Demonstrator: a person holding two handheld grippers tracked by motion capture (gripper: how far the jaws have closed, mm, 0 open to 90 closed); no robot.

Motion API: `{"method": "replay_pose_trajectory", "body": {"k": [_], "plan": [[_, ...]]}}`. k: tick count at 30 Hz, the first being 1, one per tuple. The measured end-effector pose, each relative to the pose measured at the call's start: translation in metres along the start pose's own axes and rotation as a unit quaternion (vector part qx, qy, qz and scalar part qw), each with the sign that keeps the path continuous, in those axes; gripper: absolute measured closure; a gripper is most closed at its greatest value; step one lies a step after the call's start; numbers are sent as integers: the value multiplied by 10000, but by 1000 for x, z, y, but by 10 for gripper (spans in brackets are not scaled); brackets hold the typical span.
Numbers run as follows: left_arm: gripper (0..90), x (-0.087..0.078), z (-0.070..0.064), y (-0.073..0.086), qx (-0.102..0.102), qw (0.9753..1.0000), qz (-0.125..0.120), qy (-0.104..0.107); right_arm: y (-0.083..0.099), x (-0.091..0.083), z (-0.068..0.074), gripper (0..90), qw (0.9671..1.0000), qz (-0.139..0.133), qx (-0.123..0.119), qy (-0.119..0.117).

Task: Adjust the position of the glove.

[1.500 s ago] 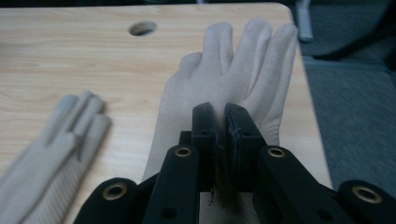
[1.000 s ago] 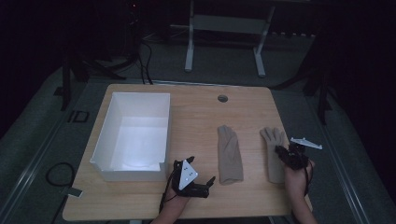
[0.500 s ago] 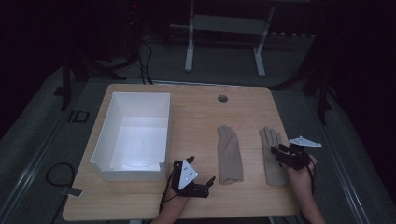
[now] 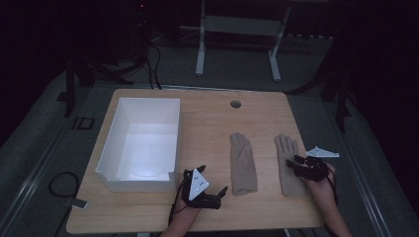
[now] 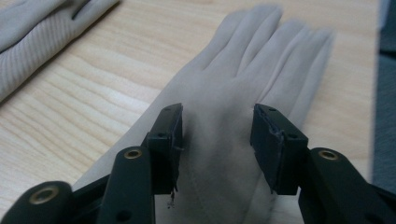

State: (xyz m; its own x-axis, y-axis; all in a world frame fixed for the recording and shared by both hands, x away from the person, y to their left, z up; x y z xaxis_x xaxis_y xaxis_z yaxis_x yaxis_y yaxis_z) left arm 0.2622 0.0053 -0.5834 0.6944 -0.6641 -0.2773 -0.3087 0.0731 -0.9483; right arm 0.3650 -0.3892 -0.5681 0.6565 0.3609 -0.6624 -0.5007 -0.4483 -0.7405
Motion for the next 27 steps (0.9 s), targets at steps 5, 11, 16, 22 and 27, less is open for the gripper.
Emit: {"method": "replay_pose_trajectory", "body": {"k": [5, 11, 16, 22, 27], "plan": [[1, 0, 0, 0, 11, 10000, 2, 1, -1, 2, 5, 664, 9998, 139, -87, 102], [1, 0, 0, 0, 0, 10000, 1, 4, -7, 1, 11, 822, 9985, 323, -64, 432], [1, 0, 0, 0, -1, 10000, 5, 1, -22, -10, 16, 825, 9984, 76, 187, 534], [1, 0, 0, 0, 3, 10000, 3, 3, -58, -29, 26, 825, 9974, -331, 335, 547], [1, 0, 0, 0, 8, 10000, 0, 5, -86, -35, 47, 825, 9964, -556, 290, 575]]}}
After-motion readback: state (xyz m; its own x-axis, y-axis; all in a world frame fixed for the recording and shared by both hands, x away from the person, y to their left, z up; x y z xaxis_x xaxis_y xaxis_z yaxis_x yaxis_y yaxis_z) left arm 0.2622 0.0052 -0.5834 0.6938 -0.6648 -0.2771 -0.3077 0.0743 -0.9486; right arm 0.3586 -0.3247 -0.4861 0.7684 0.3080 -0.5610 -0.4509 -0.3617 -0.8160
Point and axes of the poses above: each handheld gripper's, and its own axes: x roughly forward along the jaws, y roughly out of its underside, z roughly to its left, the point moved 2 cm from there along x, roughly forward along the jaws, and after that the axes turned 8 degrees about -x, right-handed, at the moved point
